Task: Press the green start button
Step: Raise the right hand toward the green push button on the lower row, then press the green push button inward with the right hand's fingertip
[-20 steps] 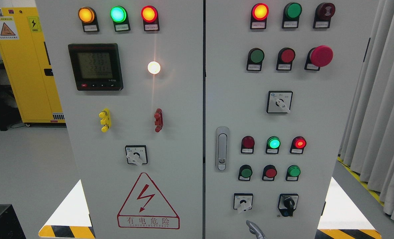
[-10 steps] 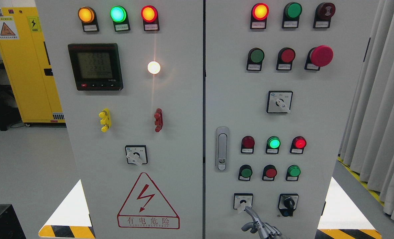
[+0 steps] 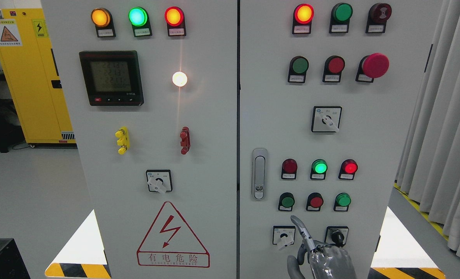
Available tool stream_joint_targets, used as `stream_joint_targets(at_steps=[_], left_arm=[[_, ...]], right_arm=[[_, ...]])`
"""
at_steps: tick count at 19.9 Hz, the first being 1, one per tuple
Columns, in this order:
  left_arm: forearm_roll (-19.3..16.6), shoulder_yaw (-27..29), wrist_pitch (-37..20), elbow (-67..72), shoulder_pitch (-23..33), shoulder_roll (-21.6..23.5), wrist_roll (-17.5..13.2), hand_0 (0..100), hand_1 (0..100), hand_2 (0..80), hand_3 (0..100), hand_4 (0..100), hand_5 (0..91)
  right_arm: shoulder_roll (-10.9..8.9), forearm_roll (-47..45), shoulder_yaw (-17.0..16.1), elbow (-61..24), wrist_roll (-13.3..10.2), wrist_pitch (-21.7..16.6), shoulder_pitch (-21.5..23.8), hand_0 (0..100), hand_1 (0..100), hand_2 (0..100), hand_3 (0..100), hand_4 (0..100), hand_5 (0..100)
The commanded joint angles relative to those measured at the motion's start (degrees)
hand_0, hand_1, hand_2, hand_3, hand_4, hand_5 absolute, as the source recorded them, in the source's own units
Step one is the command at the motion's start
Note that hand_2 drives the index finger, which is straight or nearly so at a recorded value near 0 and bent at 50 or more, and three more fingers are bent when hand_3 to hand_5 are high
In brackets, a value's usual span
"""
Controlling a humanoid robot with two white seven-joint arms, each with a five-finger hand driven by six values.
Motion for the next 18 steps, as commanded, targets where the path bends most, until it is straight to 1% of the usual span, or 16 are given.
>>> stream_joint_targets(at_steps=[1, 6, 18], left_arm=[[0.0, -0.1, 0.0, 0.0, 0.0, 0.0, 0.0, 12, 56, 0.0, 0, 0, 0.0], [0.0, 0.0, 0.0, 0.0, 0.0, 0.1, 0.0, 12, 56, 0.0, 0, 0, 0.0], [0.0, 0.0, 0.0, 0.0, -0.1, 0.1, 0.0, 12, 56, 0.0, 0, 0, 0.0]], right_arm=[[-0.1, 1.1, -0.7, 3.2, 0.0, 0.4, -3.1, 73, 95, 0, 90, 100, 100], [-0.1, 0.9, -0.6, 5.3, 0.0, 0.5, -4.1, 75, 95, 0, 90, 100, 100], [-0.02, 0.7, 0.1, 8.5, 0.0, 0.5, -4.9, 78, 95, 0, 89, 100, 100]])
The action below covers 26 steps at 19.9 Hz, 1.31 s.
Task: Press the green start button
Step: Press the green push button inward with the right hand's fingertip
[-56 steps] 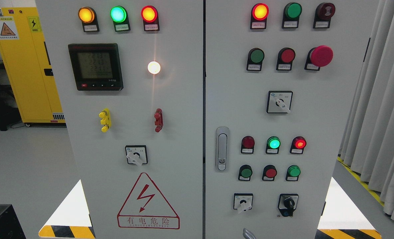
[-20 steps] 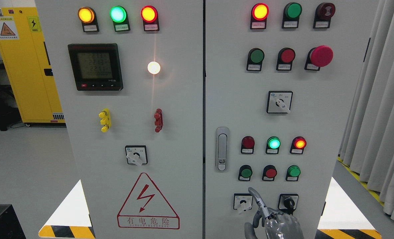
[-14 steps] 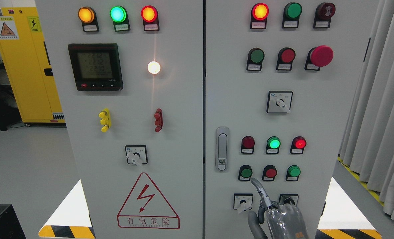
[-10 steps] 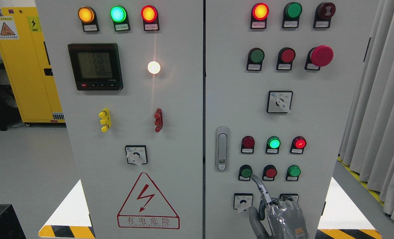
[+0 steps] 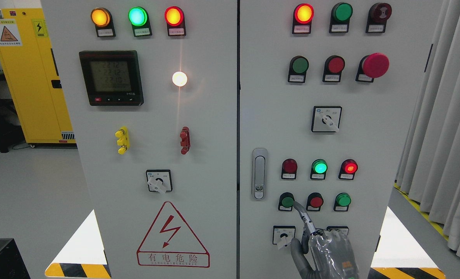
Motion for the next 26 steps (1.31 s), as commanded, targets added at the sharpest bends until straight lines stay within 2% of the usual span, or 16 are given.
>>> stream_joint_targets(at_steps=[1, 23, 26], left_arm=[[0.0, 0.0, 0.0, 0.0, 0.0, 0.0, 0.0, 12, 56, 0.0, 0, 0, 0.0], [0.0, 0.0, 0.0, 0.0, 0.0, 0.1, 0.0, 12, 56, 0.0, 0, 0, 0.0], [0.0, 0.0, 0.0, 0.0, -0.1, 0.1, 0.0, 12, 56, 0.0, 0, 0, 0.0]], right_arm=[[0.05, -0.1, 1.2, 3.4, 0.0, 0.0, -0.8, 78, 95, 0, 89, 100, 100], [0.14, -0.4, 1.7, 2.7, -0.2, 0.7, -1.5, 77, 94, 0, 89, 100, 100], [0.05, -0.5, 1.7, 3.0, -0.1, 2.1, -1.8, 77, 94, 0, 89, 100, 100]])
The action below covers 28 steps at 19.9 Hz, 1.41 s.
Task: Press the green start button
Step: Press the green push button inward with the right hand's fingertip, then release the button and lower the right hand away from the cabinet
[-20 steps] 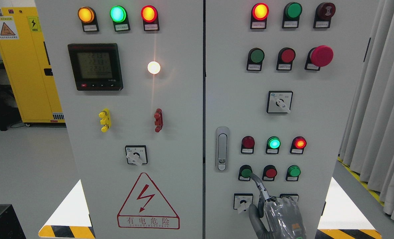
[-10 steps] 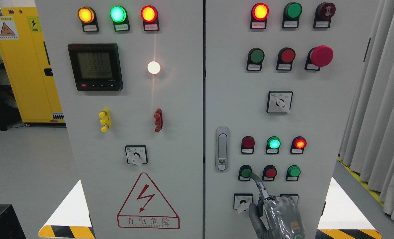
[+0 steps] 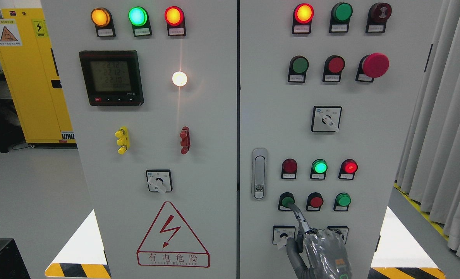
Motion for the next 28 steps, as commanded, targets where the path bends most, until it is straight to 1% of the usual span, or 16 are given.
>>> stream_joint_targets(at_steps=[1, 12, 21, 28], left_arm=[[0.0, 0.0, 0.0, 0.0, 0.0, 0.0, 0.0, 12, 56, 0.0, 0, 0, 0.0], [0.0, 0.0, 0.0, 0.0, 0.0, 0.0, 0.0, 12, 56, 0.0, 0, 0, 0.0], [0.0, -0.1, 0.0, 0.0, 0.0, 0.0, 0.0, 12, 56, 0.0, 0, 0, 0.0], [0.0, -0.1, 0.0, 0.0, 0.0, 0.0, 0.0, 12, 56, 0.0, 0, 0, 0.0]], right_arm=[[-0.02, -0.2, 0.6, 0.2, -0.1, 1.2, -0.3, 77, 94, 0, 89, 100, 100], [-0.02, -0.2, 1.3, 2.2, -0.1, 1.2, -1.1, 79, 95, 0, 89, 100, 100], [0.16, -0.2, 1.3, 4.0, -0.1, 1.3, -1.8, 80, 95, 0, 89, 100, 100], [0.24, -1.4, 1.1, 3.7, -0.1, 1.4, -1.7, 80, 95, 0, 89, 100, 100]])
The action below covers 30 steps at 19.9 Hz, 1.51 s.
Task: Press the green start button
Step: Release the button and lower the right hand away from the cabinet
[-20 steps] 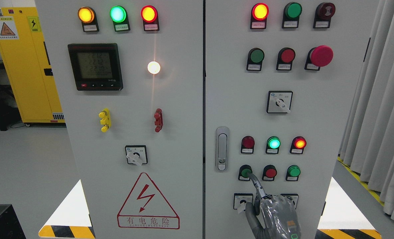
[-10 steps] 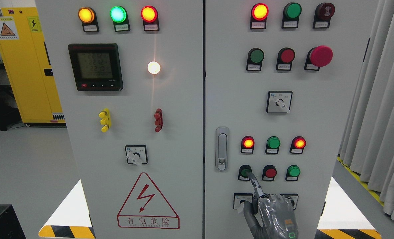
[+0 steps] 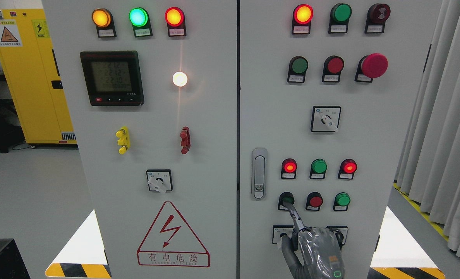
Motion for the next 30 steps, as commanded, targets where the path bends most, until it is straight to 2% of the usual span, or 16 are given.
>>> stream_joint_targets(at_steps=[1, 13, 17, 20, 22, 23, 24, 25, 27, 28, 29, 30], left_arm=[[0.0, 0.0, 0.0, 0.0, 0.0, 0.1, 0.0, 12, 56, 0.0, 0, 0, 0.0], [0.0, 0.0, 0.0, 0.0, 0.0, 0.0, 0.0, 12, 56, 0.0, 0, 0, 0.0], [0.0, -0.1, 0.0, 0.0, -0.1, 0.0, 0.0, 12, 56, 0.0, 0, 0, 0.0], [-0.1, 0.0, 0.0, 0.0, 0.0, 0.1, 0.0, 12, 56, 0.0, 0, 0, 0.0], [0.0, 0.0, 0.0, 0.0, -0.1, 0.0, 0.0, 12, 56, 0.0, 0, 0, 0.0], [0.0, -0.1, 0.0, 0.0, 0.0, 0.0, 0.0, 12, 56, 0.0, 0, 0, 0.0], [0.0, -0.1, 0.0, 0.0, -0.1, 0.1, 0.0, 12, 56, 0.0, 0, 0, 0.0], [0.0, 0.0, 0.0, 0.0, 0.0, 0.1, 0.0, 12, 56, 0.0, 0, 0, 0.0], [0.0, 0.0, 0.0, 0.0, -0.1, 0.1, 0.0, 12, 56, 0.0, 0, 0, 0.0], [0.0, 0.0, 0.0, 0.0, -0.1, 0.0, 0.0, 12, 56, 0.0, 0, 0, 0.0], [0.0, 0.0, 0.0, 0.0, 0.0, 0.0, 0.0, 12, 56, 0.0, 0, 0, 0.0], [0.0, 0.0, 0.0, 0.0, 0.0, 0.1, 0.1, 12, 56, 0.0, 0, 0, 0.0]], right_arm=[[0.14, -0.6, 0.0, 0.6, 0.2, 0.2, 0.0, 80, 95, 0, 89, 100, 100], [-0.03, -1.3, 0.0, -6.3, -0.9, -1.2, 3.0, 80, 95, 0, 89, 100, 100], [0.06, -1.5, 0.1, -7.4, -1.7, -3.8, 3.0, 83, 95, 0, 89, 100, 100], [0.14, -10.2, 0.6, -7.3, -1.2, -6.2, 3.3, 85, 95, 0, 88, 100, 100], [0.14, -20.5, 3.5, -7.4, -0.2, -6.2, 3.9, 95, 97, 0, 85, 94, 99], [0.06, -25.1, 4.5, -7.6, 0.9, -6.2, 4.4, 95, 97, 0, 79, 88, 92], [-0.12, -29.2, 5.0, -8.3, 2.4, -6.1, 5.3, 87, 92, 0, 68, 78, 81], [-0.12, -32.9, 5.6, -9.3, 4.2, -6.0, 6.3, 85, 88, 0, 59, 71, 73], [-0.29, -39.3, 7.5, -10.6, 6.9, -6.0, 8.7, 85, 84, 0, 43, 51, 50], [-0.38, -41.6, 8.0, -10.9, 7.5, -5.9, 9.5, 85, 84, 0, 38, 46, 46], [-0.38, -43.2, 8.1, -10.9, 7.5, -5.9, 9.9, 87, 83, 0, 27, 33, 32], [-0.38, -44.7, 8.1, -10.9, 7.6, -5.8, 10.1, 88, 81, 0, 21, 26, 25]])
